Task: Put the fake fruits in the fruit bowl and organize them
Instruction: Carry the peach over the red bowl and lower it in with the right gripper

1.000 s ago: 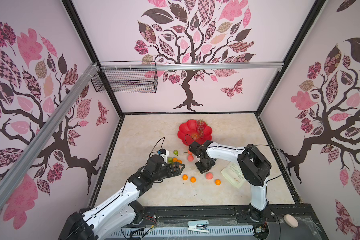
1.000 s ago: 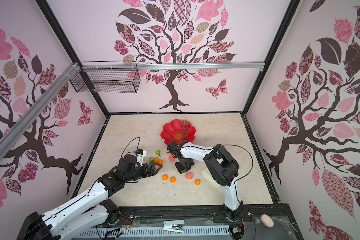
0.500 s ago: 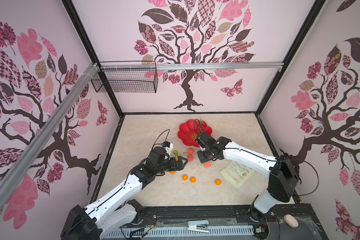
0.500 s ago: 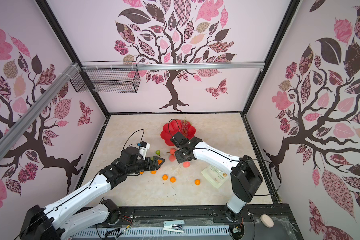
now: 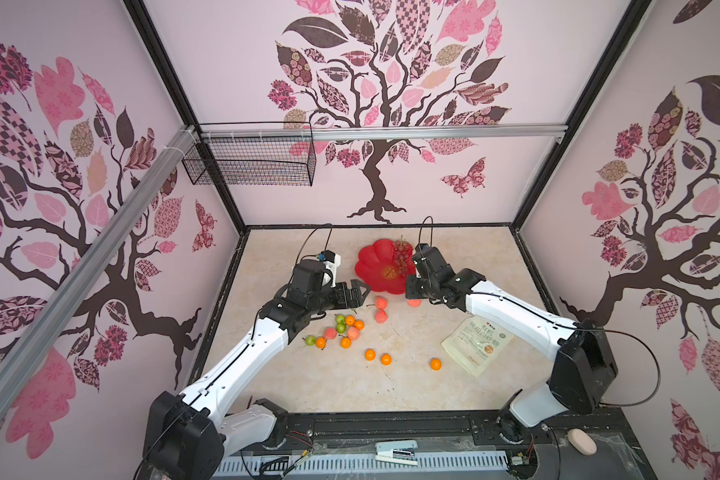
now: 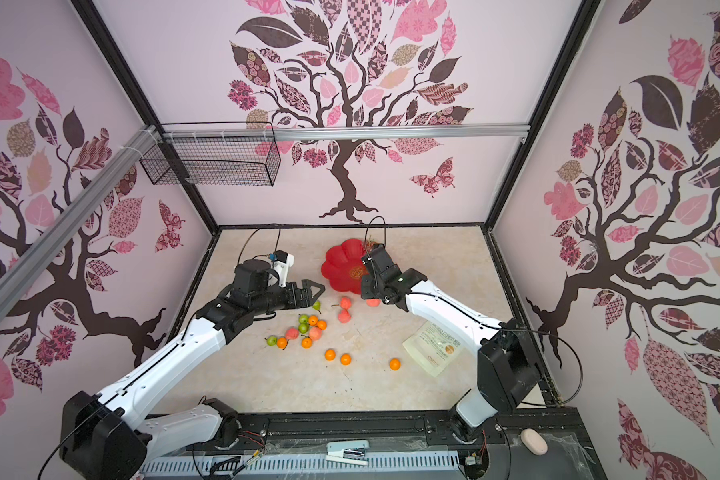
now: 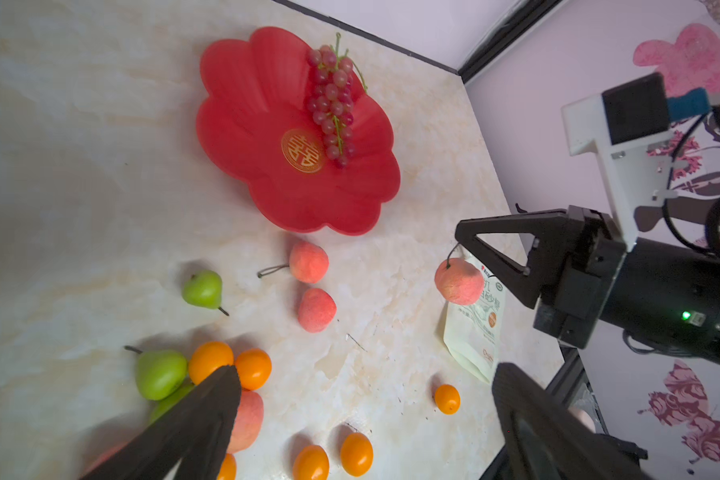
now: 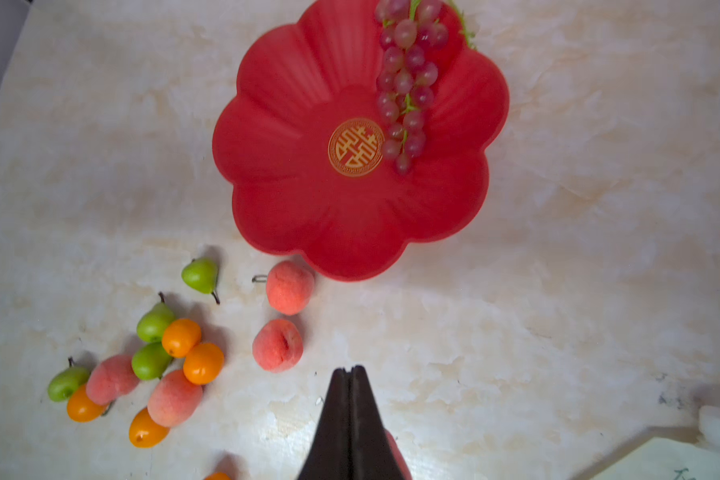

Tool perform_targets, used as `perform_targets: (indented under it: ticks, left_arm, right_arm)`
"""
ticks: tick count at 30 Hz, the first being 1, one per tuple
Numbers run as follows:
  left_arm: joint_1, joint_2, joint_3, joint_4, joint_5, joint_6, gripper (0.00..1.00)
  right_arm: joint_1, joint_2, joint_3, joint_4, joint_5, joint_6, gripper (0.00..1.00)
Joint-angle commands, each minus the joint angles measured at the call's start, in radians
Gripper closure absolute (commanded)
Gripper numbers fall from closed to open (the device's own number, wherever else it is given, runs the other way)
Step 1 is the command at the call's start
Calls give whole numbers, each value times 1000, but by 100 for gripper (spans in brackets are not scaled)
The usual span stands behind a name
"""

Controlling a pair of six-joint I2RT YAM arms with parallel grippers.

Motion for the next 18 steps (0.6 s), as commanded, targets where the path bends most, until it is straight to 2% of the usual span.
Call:
perform_targets:
  ticks: [1, 5, 13, 18]
  left_arm:
    - [33, 38, 89, -11, 28, 60, 1]
    - [56, 100, 159, -13, 11, 99, 1]
    - [68, 224, 282, 3, -60, 141, 1]
    - [77, 322, 337, 17, -77, 138, 1]
  right_arm:
    - [-27, -34, -9, 141, -38, -9, 100]
    - [-43, 5, 6, 232, -23, -28, 100]
    - [-124, 166, 53, 412, -209, -8, 100]
    - [-125, 330, 199, 350, -151, -25, 100]
